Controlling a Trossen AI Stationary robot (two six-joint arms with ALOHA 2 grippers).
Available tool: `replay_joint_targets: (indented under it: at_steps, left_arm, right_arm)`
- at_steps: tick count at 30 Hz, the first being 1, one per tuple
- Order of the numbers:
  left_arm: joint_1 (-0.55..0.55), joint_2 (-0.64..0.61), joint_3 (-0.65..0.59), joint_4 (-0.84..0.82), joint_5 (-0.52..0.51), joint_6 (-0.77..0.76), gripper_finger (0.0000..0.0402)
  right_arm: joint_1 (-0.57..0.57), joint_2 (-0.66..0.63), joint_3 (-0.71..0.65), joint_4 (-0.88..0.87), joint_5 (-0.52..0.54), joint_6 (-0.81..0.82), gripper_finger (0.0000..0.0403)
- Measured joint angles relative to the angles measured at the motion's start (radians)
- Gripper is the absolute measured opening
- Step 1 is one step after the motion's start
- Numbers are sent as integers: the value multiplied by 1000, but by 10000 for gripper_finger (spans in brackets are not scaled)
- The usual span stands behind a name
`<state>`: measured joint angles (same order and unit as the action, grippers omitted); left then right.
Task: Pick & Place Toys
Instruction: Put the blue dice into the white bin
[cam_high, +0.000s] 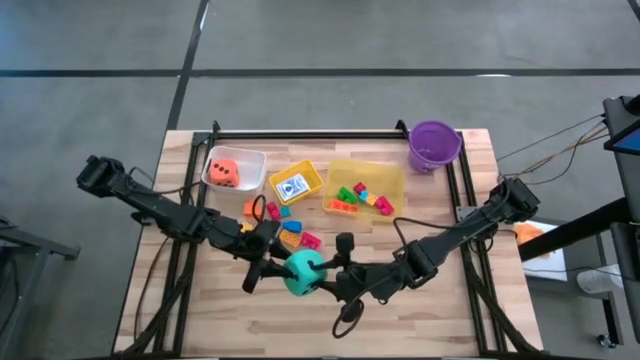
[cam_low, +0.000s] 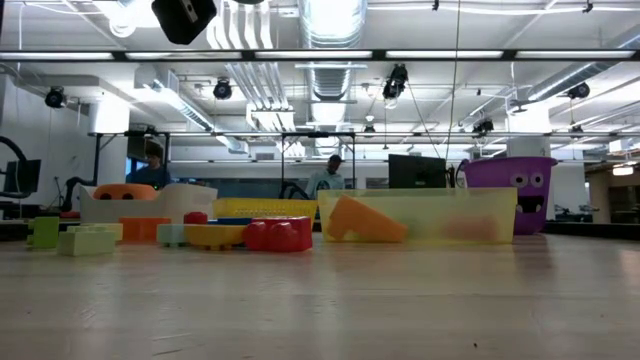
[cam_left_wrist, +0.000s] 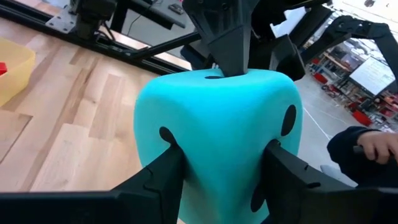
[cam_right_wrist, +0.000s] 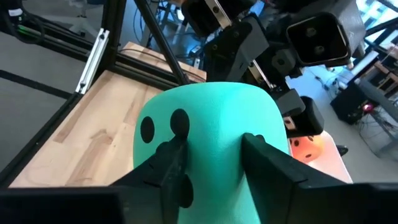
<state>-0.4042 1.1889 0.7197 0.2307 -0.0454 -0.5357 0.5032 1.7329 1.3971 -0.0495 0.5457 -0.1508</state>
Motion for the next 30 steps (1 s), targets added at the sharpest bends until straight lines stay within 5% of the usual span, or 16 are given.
replay_joint_targets:
  at_steps: [14, 30]
  left_arm:
    - [0, 0, 0, -15, -30, -23, 145]
    - [12, -4, 2, -199, -171, -49, 124]
  right_arm:
    - [-4, 2, 0, -1, 4, -7, 295]
    - [-5, 2, -1, -80, 34, 52, 331]
